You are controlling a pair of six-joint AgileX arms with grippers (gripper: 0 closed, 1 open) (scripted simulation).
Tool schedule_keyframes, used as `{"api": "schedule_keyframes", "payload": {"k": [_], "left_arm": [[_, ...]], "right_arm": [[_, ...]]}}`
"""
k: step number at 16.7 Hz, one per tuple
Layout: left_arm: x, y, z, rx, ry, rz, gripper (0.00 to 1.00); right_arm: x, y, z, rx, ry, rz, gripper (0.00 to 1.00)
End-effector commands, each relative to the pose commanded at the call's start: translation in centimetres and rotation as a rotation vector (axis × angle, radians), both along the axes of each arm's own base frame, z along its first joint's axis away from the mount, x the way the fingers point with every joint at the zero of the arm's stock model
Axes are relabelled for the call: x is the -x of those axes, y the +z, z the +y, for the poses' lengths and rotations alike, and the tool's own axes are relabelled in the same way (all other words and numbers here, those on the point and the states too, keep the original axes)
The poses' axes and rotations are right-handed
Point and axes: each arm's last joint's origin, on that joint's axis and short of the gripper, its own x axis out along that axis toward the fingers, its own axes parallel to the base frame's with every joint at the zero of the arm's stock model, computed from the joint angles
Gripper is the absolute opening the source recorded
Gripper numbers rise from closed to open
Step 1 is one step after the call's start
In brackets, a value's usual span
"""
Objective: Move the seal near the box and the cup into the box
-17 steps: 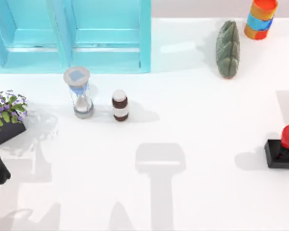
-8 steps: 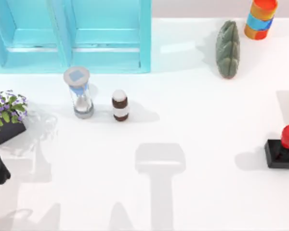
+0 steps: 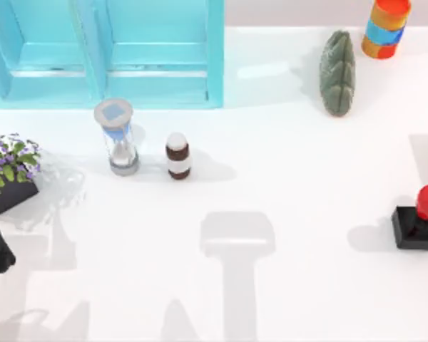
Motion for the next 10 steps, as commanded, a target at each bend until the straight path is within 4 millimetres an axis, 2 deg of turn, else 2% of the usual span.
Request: {"api": "schedule_keyframes", "payload": {"k": [7,10], "left_arm": [[0.0,0.0,0.0,0.000,0.000,0.000,1.00],[0.0,0.0,0.0,0.000,0.000,0.000,1.00]], "right_arm": [[0.0,0.1,0.0,0.001,0.000,-0.004,1.00],[-0.6,1.8,-0.2,0.016,0.018,-0.074,1.00]]}}
